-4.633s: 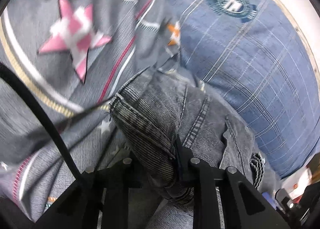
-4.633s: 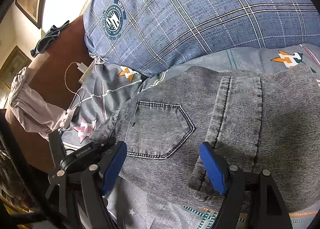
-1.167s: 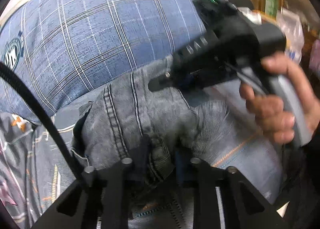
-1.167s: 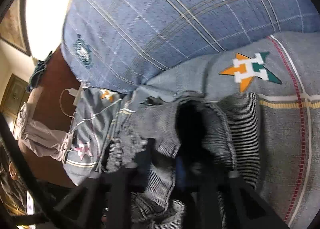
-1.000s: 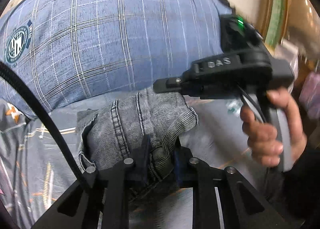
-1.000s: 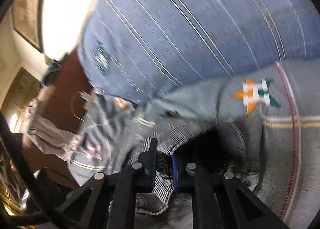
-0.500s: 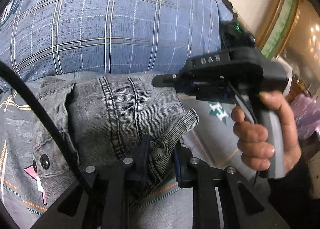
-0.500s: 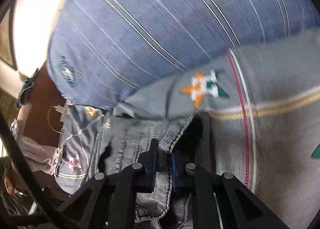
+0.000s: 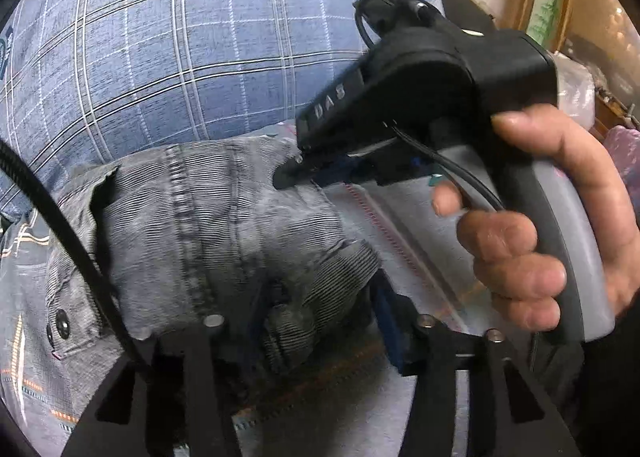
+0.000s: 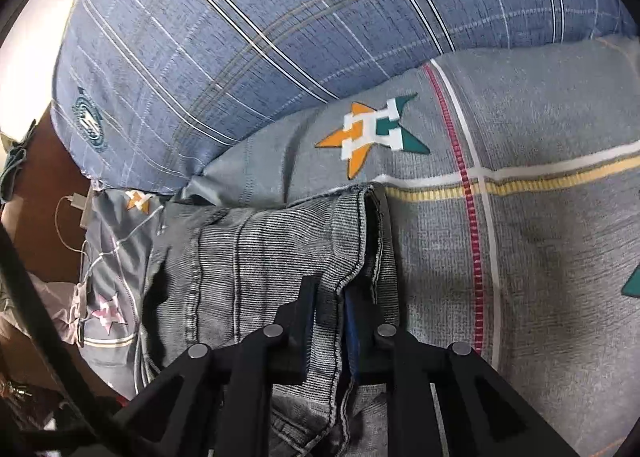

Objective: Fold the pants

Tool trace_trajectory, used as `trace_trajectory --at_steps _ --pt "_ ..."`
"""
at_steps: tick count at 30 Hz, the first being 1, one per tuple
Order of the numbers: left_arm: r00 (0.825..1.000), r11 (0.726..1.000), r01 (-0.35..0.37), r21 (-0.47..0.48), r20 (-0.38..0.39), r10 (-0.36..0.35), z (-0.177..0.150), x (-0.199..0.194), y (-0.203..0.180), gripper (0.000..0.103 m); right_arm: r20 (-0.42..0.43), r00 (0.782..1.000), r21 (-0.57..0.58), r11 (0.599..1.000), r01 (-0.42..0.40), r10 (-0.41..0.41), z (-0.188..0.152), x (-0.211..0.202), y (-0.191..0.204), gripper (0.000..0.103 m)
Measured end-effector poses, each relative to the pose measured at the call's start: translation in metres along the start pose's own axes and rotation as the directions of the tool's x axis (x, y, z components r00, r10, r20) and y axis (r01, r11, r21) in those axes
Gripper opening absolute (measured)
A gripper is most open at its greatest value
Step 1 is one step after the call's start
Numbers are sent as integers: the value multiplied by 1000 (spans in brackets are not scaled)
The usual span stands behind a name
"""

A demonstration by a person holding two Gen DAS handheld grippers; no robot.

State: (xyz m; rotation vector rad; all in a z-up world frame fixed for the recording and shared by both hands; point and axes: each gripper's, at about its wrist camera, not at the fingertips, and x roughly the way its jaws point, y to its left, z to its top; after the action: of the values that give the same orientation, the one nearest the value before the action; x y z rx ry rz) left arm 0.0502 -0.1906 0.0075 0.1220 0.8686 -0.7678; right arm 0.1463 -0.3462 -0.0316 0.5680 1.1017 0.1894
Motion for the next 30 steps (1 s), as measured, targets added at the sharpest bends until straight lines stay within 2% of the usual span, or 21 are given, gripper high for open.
trace_trajectory --at_steps 3,6,9,11,12,13,14,16,18,20,25,28,30 --pt "999 998 54 -16 -7 -54 -3 -5 -4 57 12 1000 16 1000 10 -10 0 -5 -5 33" --pt "998 998 59 -17 -16 -60 -8 -11 -5 57 -12 1000 28 999 19 -19 -3 1 -11 35" --pt "993 990 115 -87 3 -115 -11 -32 6 57 -15 999 29 999 37 -37 -7 -1 -13 39" --pt "993 984 116 -137 29 -113 -15 -52 15 58 6 999 10 999 35 -35 -7 -12 -9 39" --pt "993 980 114 -161 38 -109 -15 -60 21 61 17 999 2 999 38 -38 -8 -17 -6 42" --pt "993 974 117 -192 54 -108 -17 -70 29 64 27 999 -5 999 46 -45 -9 -22 -3 49" --pt "993 968 109 -227 74 -94 -20 -81 40 67 42 998 -18 998 54 -53 -10 -25 3 54" --pt "994 958 66 -279 102 -39 -29 -100 54 72 65 996 -47 997 62 -59 -14 -34 11 72" --pt "993 947 20 -319 119 19 -36 -115 71 72 85 992 -92 991 101 -93 -20 -42 21 75" --pt "988 937 -57 -344 114 102 -41 -122 87 72 114 987 -112 985 129 -116 -27 -52 26 75" --pt "965 890 -208 -406 63 254 -35 -109 129 73 144 988 -89 994 69 -56 -43 -59 22 76" --pt "964 872 -226 -434 29 264 -35 -100 151 73 138 990 -108 994 29 -14 -46 -51 28 78" --pt "974 875 -194 -444 17 224 -37 -94 161 73 111 994 -129 991 37 -22 -47 -37 31 78"
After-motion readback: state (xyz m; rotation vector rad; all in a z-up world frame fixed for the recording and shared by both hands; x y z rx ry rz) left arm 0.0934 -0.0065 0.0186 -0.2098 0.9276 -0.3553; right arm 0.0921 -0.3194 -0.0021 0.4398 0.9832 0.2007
